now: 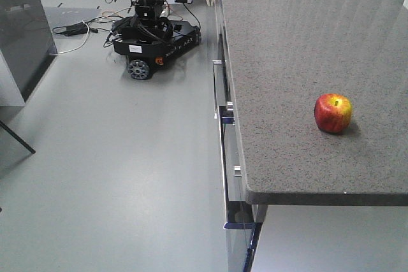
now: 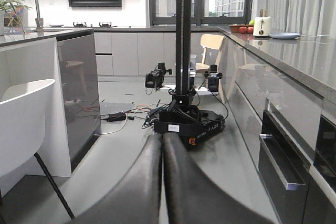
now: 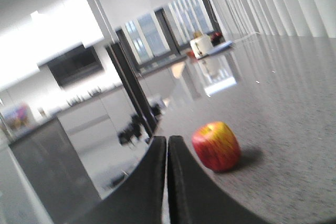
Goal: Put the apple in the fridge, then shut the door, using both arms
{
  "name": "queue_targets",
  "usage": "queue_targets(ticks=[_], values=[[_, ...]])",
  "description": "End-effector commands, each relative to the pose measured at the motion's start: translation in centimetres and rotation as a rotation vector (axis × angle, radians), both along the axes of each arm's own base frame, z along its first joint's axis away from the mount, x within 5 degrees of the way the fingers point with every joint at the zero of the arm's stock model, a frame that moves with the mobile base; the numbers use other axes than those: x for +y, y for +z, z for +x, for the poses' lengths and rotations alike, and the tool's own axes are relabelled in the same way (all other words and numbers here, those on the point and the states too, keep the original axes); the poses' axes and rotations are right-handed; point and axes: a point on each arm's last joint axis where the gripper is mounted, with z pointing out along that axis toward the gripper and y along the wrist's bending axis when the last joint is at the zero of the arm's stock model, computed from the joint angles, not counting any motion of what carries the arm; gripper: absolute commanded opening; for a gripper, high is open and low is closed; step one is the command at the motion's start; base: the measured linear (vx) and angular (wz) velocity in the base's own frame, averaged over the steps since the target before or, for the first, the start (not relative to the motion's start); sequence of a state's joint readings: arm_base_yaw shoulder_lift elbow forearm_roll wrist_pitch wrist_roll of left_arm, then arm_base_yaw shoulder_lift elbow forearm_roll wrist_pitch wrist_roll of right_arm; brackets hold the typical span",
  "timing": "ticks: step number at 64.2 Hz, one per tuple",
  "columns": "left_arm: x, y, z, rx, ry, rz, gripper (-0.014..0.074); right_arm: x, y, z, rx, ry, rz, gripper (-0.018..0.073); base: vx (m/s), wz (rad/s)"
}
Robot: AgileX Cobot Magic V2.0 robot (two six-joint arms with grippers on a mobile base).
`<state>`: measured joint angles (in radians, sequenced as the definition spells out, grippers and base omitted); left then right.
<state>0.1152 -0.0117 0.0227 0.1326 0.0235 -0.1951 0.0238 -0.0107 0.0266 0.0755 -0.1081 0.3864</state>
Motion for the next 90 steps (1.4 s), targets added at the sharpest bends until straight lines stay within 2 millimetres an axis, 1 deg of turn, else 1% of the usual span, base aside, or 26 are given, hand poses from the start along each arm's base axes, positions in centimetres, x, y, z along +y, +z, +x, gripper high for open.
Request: queue_targets(ticks=[1,6,10,13,14,15,18,19,24,27,28,29,31,37,42,46,49,55,63,69,73,80,85,86,89,90], values=[[-0.1,-0.2,0.0,-0.052,-0.016,0.006,-0.0005,-0.1,1.8,-0.5,-0.133,0.007,0.07,-0.0002,0.0,0.0],[-0.1,-0.2,0.0,-0.052,-0.016,0.006,-0.0005,0.0,3.5,-0.8,-0.127,0.013,0.06,-0.0002,0.0,0.0],[-0.1,-0.2,0.0,-0.052,-0.016,0.006,-0.0005,0.0,5.5,-1.3,-0.106,0.015,0.041,-0.0002,0.0,0.0],[-0.1,-0.2,0.0,-0.052,-0.016,0.006,-0.0005,0.0,7.7,-1.8,-0.087,0.009,0.002,0.0,0.0,0.0],[-0.1,-0.2,0.0,-0.052,-0.016,0.006,-0.0005,0.0,8.1,-1.9,-0.063,0.005,-0.016,0.0001,0.0,0.0],[-0.1,-0.2,0.0,-0.052,-0.016,0.006,-0.0005,0.0,9.0,-2.0,-0.061,-0.002,-0.043,0.0004,0.0,0.0],[-0.1,-0.2,0.0,-0.052,-0.016,0.006,-0.0005,0.0,10.5,-2.3,-0.011,-0.015,-0.103,0.0016,0.0,0.0],[-0.1,-0.2,0.0,-0.052,-0.016,0.006,-0.0005,0.0,11.2,-2.4,0.006,-0.021,-0.136,0.0021,0.0,0.0],[-0.1,-0.2,0.0,-0.052,-0.016,0.006,-0.0005,0.0,13.9,-2.3,0.071,-0.028,-0.253,0.0073,0.0,0.0],[-0.1,-0.2,0.0,-0.052,-0.016,0.006,-0.0005,0.2,15.5,-2.3,0.095,-0.014,-0.3,0.0123,0.0,0.0],[-0.1,-0.2,0.0,-0.052,-0.016,0.006,-0.0005,0.2,15.8,-2.2,0.113,-0.005,-0.314,0.0139,0.0,0.0],[-0.1,-0.2,0.0,-0.052,-0.016,0.006,-0.0005,0.3,16.3,-2.1,0.121,0.004,-0.331,0.0168,0.0,0.0],[-0.1,-0.2,0.0,-0.052,-0.016,0.006,-0.0005,0.5,16.8,-1.9,0.149,0.024,-0.355,0.0212,0.0,0.0],[-0.1,-0.2,0.0,-0.052,-0.016,0.006,-0.0005,1.1,17.9,-0.8,0.211,0.104,-0.379,0.0417,0.0,0.0],[-0.1,-0.2,0.0,-0.052,-0.016,0.006,-0.0005,1.4,18.0,0.1,0.226,0.137,-0.375,0.0581,0.0,0.0],[-0.1,-0.2,0.0,-0.052,-0.016,0.006,-0.0005,1.5,17.8,0.8,0.249,0.144,-0.371,0.0676,0.0,0.0],[-0.1,-0.2,0.0,-0.052,-0.016,0.006,-0.0005,1.4,17.8,1.2,0.258,0.144,-0.367,0.0724,0.0,0.0],[-0.1,-0.2,0.0,-0.052,-0.016,0.006,-0.0005,1.4,17.8,2.2,0.268,0.14,-0.365,0.0727,0.0,0.0],[-0.1,-0.2,0.0,-0.052,-0.016,0.006,-0.0005,1.4,18.8,4.2,0.279,0.136,-0.409,0.071,0.0,0.0],[-0.1,-0.2,0.0,-0.052,-0.016,0.006,-0.0005,1.5,20.4,6.1,0.29,0.141,-0.443,0.0697,0.0,0.0],[-0.1,-0.2,0.0,-0.052,-0.016,0.006,-0.0005,1.5,21.4,7.9,0.304,0.145,-0.462,0.069,0.0,0.0],[-0.1,-0.2,0.0,-0.052,-0.016,0.006,-0.0005,1.7,23.0,11.6,0.336,0.16,-0.478,0.0684,0.0,0.0],[-0.1,-0.2,0.0,-0.052,-0.016,0.006,-0.0005,1.8,23.4,14.3,0.368,0.169,-0.478,0.068,0.0,0.0],[-0.1,-0.2,0.0,-0.052,-0.016,0.006,-0.0005,1.8,23.3,15.1,0.383,0.173,-0.477,0.068,0.0,0.0],[-0.1,-0.2,0.0,-0.052,-0.016,0.006,-0.0005,1.8,23.5,16.5,0.395,0.175,-0.478,0.0678,0.0,0.0],[-0.1,-0.2,0.0,-0.052,-0.016,0.006,-0.0005,1.8,23.3,17.3,0.41,0.179,-0.477,0.0676,0.0,0.0]])
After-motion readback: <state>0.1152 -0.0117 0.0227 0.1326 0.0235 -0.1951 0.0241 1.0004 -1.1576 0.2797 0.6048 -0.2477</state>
